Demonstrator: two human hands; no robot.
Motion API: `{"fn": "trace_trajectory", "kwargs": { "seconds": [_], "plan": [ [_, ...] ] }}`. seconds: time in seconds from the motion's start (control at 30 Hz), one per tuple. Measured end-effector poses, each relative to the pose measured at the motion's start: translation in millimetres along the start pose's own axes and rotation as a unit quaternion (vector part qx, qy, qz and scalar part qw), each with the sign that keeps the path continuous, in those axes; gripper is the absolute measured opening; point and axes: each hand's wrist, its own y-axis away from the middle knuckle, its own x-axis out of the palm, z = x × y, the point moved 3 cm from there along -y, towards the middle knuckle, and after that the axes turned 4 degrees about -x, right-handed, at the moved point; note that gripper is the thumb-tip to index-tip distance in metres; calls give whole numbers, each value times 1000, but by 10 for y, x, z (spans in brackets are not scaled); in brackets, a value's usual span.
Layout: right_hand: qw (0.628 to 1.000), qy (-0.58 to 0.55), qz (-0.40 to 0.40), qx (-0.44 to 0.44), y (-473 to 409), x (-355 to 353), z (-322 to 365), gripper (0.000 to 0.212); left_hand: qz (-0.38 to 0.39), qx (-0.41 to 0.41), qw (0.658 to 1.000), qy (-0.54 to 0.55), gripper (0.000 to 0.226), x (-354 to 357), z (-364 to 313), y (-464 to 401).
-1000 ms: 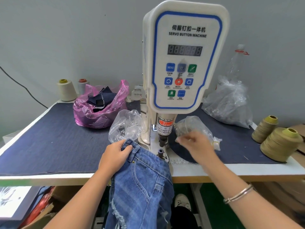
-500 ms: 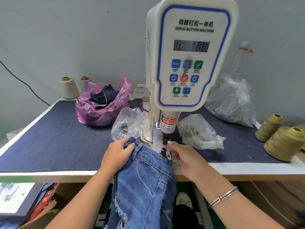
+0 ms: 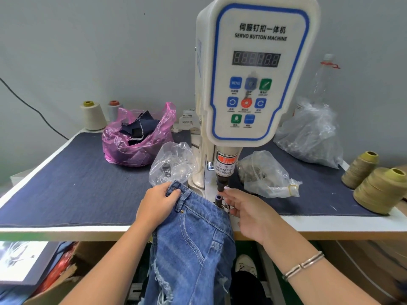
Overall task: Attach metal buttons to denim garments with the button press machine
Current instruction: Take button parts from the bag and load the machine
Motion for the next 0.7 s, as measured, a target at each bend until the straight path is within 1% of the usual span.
{"fn": "trace_trajectory", "kwargs": {
  "seconds": [0.03, 0.13, 0.23, 0.27, 0.33, 0.4, 0.5, 0.57, 0.63, 0.7],
  "plan": [
    [1000, 0, 1, 6, 15, 10, 3, 13, 1, -2, 1000, 1, 25, 0, -1, 1],
    [1000, 0, 2, 15, 39, 21, 9, 27, 0, -6, 1000, -4, 24, 5, 5, -3],
    [1000, -11, 5, 26, 62, 35, 25, 22, -1, -5, 1000, -8, 24, 2, -5, 0],
    [999, -19, 10, 30, 71, 40, 34, 29, 0, -4, 1000, -8, 23, 0, -8, 2],
    [998, -40, 20, 37, 95, 43, 52, 49, 4, 0, 1000, -9, 22, -1, -23, 12],
    [998, -50, 24, 41, 118, 46, 60, 55, 8, 8, 1000, -16, 22, -1, -38, 25],
    [997, -59, 11, 40, 149, 56, 32, 50, 1, 28, 998, -55, 25, 11, -59, 42],
    [997, -70, 7, 29, 188, 58, 5, 46, -20, 47, 995, -86, 24, 18, -69, 56],
    [997, -77, 4, 12, 261, 59, -28, 43, -51, 92, 987, -120, 23, 16, -93, 75],
    [994, -107, 8, -10, 361, 102, -96, 43, -95, 150, 974, -144, 23, 9, -111, 85]
  ]
}}
